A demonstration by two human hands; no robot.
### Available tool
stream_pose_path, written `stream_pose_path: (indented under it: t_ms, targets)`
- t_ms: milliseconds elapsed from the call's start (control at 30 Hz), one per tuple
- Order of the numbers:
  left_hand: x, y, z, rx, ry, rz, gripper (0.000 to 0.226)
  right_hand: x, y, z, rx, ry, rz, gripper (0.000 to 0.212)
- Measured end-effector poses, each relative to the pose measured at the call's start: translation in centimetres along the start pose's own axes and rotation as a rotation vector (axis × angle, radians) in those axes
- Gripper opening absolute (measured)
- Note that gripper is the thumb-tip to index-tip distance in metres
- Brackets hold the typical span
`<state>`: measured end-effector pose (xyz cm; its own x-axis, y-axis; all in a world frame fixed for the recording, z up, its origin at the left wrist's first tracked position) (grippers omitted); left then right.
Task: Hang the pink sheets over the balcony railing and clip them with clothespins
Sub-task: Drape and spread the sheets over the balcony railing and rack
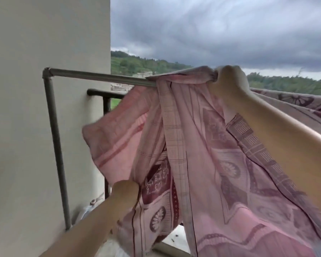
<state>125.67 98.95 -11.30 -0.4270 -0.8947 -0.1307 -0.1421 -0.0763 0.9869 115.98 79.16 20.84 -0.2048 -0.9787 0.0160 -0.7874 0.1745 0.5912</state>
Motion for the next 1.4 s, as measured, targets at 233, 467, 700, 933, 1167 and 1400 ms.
stream_pose_path:
  t_ms: [233, 467, 700, 933, 1167, 1400]
  targets:
    - [-0.1, 8.1, -2.6, 0.188, 0.021, 0.544, 0.025, 1.3, 0.2, -0.7, -0.016, -0.018, -0.166, 0.033]
    - [0.9, 14.8, -5.1, 0.269, -0.058, 0.965, 0.062, 3.3, 1.4, -1.9, 0.068, -0.089, -0.307, 0.029]
    - [5.8, 13.4, -8.8, 0.063, -0.099, 1.009, 0.056, 6.6, 4.0, -1.1, 0.123, -0.228, -0.367, 0.028]
    - [7.9, 11.5, -6.5, -0.399, -0.130, 1.248, 0.033, 6.0, 4.2, 3.9, -0.091, -0.187, 0.024, 0.034]
    - [6.5, 16.9, -5.2, -0.364, -0.352, 1.711, 0.020, 4.7, 6.8, 8.4, -0.046, -0.180, 0.231, 0.020]
    - [7.0, 17.3, -3.9, -0.669, -0.282, 1.892, 0.040, 6.7, 13.3, 14.4, 0.287, -0.479, -0.244, 0.045]
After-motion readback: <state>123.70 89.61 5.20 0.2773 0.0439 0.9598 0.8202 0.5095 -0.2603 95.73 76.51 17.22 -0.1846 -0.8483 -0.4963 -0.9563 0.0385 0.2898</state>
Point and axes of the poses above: each hand's wrist, its own z-axis away from the middle knuckle, its own y-axis out of the back of the hand, x = y × z, the point moved 5 cm from there along -z, towards the middle knuckle, and after that the axes turned 4 degrees about y, right-handed, at the moved point
